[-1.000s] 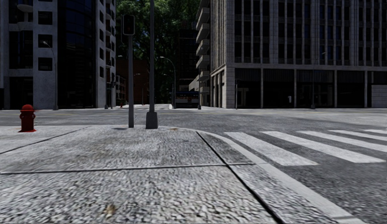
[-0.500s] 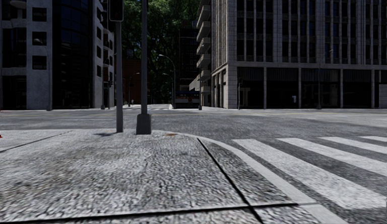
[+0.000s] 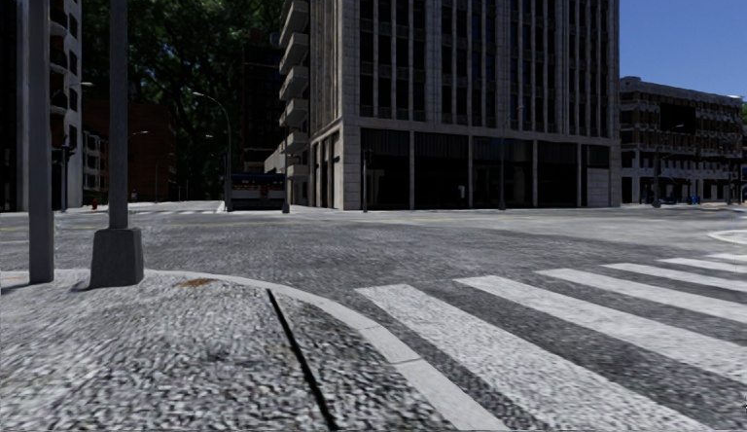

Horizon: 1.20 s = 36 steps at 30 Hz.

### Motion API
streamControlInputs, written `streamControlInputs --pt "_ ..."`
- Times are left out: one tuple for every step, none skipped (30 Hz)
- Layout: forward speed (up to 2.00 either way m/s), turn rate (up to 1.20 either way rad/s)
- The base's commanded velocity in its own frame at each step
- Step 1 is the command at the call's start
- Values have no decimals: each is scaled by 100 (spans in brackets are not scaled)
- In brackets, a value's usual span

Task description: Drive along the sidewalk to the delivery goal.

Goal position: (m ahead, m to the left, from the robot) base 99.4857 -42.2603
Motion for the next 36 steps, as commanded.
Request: streamControlInputs --pt "200 -79" --pt "200 -83" --pt "200 -83" --pt "200 -88" --pt "200 -95" --pt "200 -97" --pt "200 -97" --pt "200 -97" --pt "200 -98" --pt "200 -98" --pt "200 -98" --pt "199 -98" --pt "199 -98" --pt "199 -98" --pt "199 -98" --pt "199 -98" --pt "199 -98" --pt "199 -98" --pt "199 -98" --pt "199 -98" --pt "199 -98" --pt "199 -98" --pt "199 -79" --pt "199 -63" --pt "199 -63" --pt "200 -49" --pt "200 -33" --pt "200 -25" --pt "200 -25" --pt "200 -23" --pt "200 -22" --pt "200 -23" --pt "200 -23" --pt "200 -43" --pt "200 -64" --pt "200 -64"
